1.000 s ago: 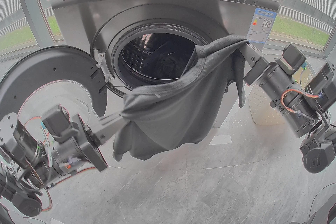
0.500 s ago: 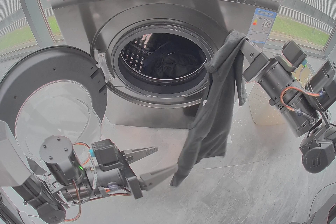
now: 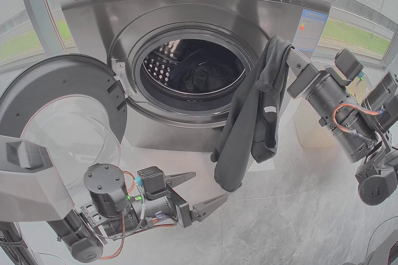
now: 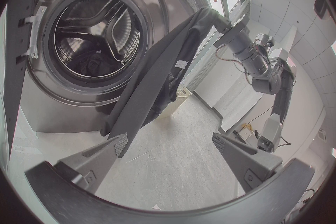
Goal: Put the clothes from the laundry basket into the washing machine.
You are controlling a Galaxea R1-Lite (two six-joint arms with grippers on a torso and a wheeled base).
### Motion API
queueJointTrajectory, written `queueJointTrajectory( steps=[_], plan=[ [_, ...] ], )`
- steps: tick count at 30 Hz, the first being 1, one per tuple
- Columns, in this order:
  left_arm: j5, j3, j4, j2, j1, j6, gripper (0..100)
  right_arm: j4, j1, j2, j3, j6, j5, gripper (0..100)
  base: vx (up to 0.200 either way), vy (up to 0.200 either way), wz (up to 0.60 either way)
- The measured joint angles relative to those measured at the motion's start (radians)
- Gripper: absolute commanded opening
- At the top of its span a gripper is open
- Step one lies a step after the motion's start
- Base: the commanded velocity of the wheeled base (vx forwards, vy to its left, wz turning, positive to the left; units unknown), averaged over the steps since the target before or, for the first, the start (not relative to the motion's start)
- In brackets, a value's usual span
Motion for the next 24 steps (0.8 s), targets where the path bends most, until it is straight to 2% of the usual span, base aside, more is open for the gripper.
queueJointTrajectory(
  steps=[8, 18, 24],
  plan=[
    [0.005, -0.048, 0.0, 0.073, -0.007, 0.041, 100, 0.009, 0.003, 0.005, -0.007, 0.0, -0.007, 0, 0.0, 0.0, 0.0],
    [0.001, -0.084, 0.0, 0.101, -0.035, 0.044, 100, 0.012, 0.041, 0.037, -0.045, 0.0, -0.057, 0, 0.0, 0.0, 0.0],
    [-0.001, -0.165, 0.0, 0.15, -0.047, 0.042, 100, 0.01, 0.061, 0.051, -0.058, 0.0, -0.064, 0, 0.0, 0.0, 0.0]
  ],
)
